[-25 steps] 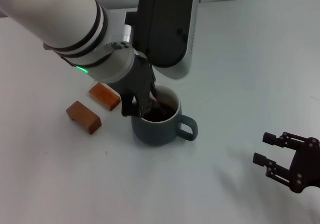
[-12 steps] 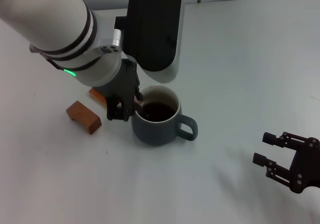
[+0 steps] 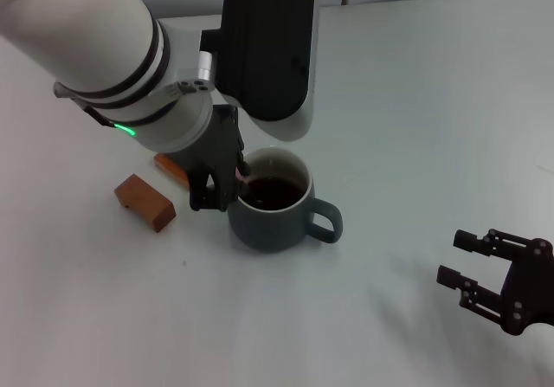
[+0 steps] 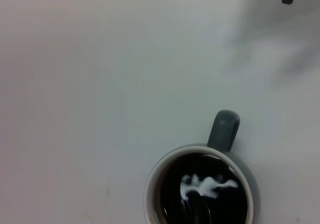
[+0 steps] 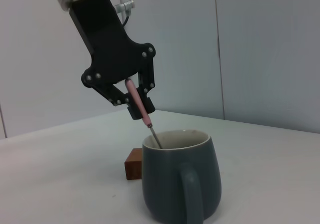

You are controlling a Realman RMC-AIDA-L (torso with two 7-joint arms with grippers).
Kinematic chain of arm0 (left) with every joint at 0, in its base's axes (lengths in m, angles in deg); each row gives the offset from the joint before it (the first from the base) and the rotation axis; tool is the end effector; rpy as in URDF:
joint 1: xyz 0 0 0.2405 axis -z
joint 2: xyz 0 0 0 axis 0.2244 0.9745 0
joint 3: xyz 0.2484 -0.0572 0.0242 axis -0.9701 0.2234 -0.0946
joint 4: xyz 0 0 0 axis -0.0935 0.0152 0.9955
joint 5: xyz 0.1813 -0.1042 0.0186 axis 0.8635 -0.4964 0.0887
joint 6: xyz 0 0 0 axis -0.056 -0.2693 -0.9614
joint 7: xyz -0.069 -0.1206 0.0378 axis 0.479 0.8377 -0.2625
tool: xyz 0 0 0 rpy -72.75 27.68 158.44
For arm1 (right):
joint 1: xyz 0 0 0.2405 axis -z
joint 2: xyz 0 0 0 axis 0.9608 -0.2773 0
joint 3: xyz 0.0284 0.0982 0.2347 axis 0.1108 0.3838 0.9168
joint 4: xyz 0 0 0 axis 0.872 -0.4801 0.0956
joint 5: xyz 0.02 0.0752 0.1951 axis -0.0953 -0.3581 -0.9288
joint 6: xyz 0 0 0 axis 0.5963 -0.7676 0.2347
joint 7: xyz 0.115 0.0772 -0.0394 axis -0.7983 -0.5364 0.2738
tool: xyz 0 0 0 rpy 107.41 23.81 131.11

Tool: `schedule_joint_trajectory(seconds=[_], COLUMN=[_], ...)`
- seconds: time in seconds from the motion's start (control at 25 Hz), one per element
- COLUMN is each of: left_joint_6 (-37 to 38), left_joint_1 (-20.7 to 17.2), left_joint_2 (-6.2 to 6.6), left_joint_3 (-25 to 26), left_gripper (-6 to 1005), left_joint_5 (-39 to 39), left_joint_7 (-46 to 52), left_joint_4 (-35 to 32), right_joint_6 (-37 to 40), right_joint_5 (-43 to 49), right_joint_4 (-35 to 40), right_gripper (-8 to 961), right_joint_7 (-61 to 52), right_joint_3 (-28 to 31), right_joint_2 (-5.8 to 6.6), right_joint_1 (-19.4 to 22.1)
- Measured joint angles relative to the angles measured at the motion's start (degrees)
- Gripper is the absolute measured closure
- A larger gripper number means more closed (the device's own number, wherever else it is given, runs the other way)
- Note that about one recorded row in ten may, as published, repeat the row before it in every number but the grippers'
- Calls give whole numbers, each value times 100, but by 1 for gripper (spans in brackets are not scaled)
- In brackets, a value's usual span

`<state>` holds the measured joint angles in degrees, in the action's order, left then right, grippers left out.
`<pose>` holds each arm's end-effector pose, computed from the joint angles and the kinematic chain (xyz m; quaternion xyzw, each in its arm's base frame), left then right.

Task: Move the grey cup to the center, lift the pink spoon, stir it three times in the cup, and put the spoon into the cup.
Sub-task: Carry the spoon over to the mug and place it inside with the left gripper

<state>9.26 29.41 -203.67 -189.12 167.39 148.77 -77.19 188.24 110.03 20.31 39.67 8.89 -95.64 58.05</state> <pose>-0.0754 0.3183 -0.0271 -0.9492 0.1273 0.2730 0.0913 0.3510 0.2030 -0.0135 -0.9109 0.1702 0.2843 0.2459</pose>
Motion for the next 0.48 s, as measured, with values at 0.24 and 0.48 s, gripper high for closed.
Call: schedule_joint_trajectory(seconds=[0.24,0.48], left_joint_6=[36,5], left_joint_1=[28,-16], left_joint_2=[-8,-2], left_joint_3=[4,46], left_gripper=[712,707], left_joint_5=[-142,-343], left_joint_7=[288,309], left_joint_4=[38,72], right_joint_6=[-5,-3], right_joint_5=[0,0], right_joint_4=[2,8], right_gripper=[418,418], right_joint_7=[0,0], right_joint_3=[-7,-5], right_joint_2=[0,4], right_joint_1=[-7,-26])
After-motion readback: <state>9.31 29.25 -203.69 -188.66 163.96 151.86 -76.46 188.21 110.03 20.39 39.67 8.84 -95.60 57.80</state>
